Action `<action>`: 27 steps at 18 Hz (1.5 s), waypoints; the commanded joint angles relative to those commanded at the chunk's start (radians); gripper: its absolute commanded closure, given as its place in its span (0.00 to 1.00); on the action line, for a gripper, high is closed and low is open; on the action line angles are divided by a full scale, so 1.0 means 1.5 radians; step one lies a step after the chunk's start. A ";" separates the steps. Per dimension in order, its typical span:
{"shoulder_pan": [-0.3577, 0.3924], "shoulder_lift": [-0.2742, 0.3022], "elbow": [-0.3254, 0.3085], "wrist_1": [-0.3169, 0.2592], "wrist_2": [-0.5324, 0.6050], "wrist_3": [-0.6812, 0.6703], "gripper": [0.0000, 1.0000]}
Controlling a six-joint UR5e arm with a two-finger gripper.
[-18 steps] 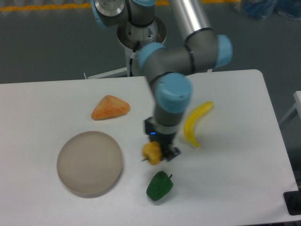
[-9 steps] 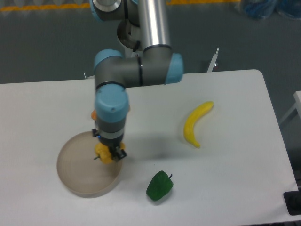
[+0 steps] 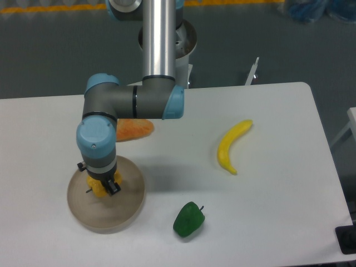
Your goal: Place the yellow pepper on the plate
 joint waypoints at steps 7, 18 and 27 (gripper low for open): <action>0.010 0.011 0.010 0.001 0.002 -0.007 0.00; 0.234 0.062 0.037 0.003 0.040 0.141 0.00; 0.357 0.061 0.027 -0.009 0.094 0.356 0.00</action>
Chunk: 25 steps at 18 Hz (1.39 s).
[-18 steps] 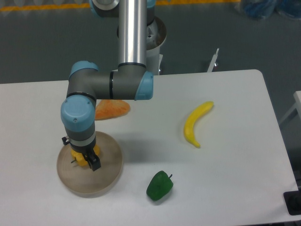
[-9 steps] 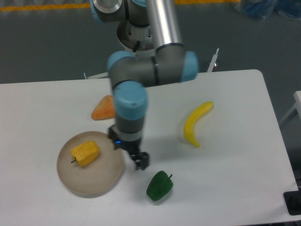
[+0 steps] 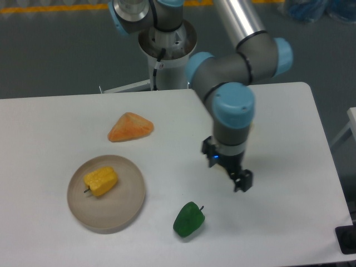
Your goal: Place the yellow pepper on the plate
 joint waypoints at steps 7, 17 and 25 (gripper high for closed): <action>0.079 -0.007 0.009 -0.040 -0.031 0.094 0.00; 0.077 -0.010 0.006 -0.060 -0.030 0.093 0.00; 0.075 -0.014 0.007 -0.057 -0.030 0.088 0.00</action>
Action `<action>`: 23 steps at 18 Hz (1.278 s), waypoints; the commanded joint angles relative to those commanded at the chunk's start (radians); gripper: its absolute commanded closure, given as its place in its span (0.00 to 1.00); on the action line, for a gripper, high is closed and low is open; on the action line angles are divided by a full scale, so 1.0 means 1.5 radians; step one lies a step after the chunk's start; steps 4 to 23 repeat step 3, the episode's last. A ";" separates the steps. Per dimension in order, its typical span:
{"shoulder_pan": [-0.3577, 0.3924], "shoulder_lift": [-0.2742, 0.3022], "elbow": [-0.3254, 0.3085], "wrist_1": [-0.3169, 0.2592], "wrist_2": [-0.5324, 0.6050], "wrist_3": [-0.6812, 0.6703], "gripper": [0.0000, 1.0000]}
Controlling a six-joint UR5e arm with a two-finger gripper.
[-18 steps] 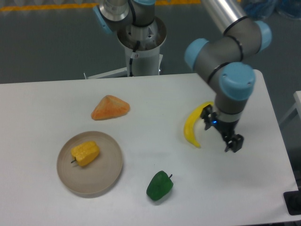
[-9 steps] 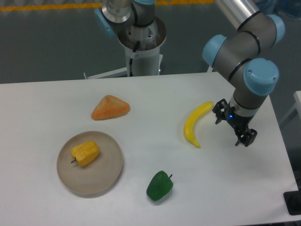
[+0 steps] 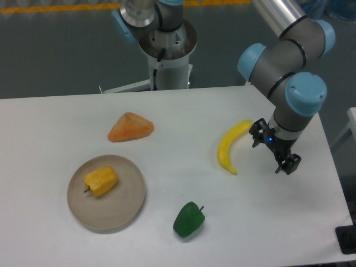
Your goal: Place the yellow pepper on the plate
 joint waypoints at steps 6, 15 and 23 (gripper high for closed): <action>0.000 0.000 -0.001 0.000 0.000 -0.001 0.00; 0.000 0.000 -0.001 0.000 0.000 -0.001 0.00; 0.000 0.000 -0.001 0.000 0.000 -0.001 0.00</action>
